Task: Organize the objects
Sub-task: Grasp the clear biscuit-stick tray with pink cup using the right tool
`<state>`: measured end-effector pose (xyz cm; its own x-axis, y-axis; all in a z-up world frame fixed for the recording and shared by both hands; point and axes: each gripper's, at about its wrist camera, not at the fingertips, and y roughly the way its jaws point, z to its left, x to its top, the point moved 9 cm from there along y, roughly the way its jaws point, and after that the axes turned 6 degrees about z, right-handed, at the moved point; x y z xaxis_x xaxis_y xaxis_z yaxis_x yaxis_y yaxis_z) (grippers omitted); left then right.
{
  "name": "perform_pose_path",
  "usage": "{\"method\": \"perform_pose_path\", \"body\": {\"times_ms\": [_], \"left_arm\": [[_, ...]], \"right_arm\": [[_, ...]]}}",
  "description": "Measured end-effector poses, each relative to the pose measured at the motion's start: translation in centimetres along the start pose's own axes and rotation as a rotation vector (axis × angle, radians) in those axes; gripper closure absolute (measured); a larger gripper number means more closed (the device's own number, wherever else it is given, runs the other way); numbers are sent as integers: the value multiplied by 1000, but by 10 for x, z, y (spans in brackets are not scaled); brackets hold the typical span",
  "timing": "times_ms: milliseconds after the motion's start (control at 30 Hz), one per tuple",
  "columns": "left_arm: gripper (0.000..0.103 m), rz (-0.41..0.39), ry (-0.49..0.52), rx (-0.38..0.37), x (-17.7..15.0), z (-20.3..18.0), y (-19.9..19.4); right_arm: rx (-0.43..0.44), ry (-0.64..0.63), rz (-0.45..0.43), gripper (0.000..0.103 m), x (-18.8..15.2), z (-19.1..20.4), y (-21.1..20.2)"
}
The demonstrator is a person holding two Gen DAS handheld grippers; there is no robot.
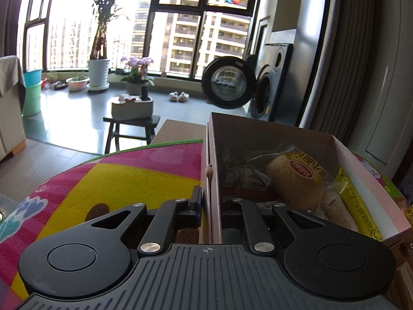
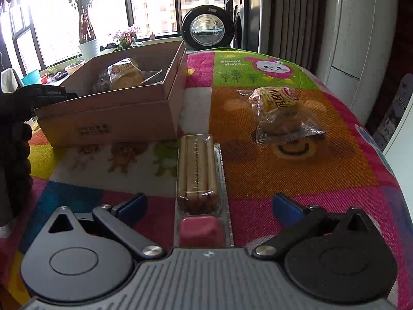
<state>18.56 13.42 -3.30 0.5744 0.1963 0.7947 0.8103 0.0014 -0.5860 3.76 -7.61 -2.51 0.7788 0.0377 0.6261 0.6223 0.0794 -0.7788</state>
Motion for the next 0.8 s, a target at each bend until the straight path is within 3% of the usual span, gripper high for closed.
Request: {"method": "perform_pose_path", "body": {"times_ms": [567, 667, 800], "left_arm": [[90, 0, 0, 0, 0, 0, 0], [90, 0, 1, 0, 0, -1, 0], [90, 0, 1, 1, 0, 0, 0]], "right_arm": [[17, -57, 11, 0, 9, 8, 8], [20, -80, -4, 9, 15, 16, 10], [33, -113, -19, 36, 11, 27, 1]]}}
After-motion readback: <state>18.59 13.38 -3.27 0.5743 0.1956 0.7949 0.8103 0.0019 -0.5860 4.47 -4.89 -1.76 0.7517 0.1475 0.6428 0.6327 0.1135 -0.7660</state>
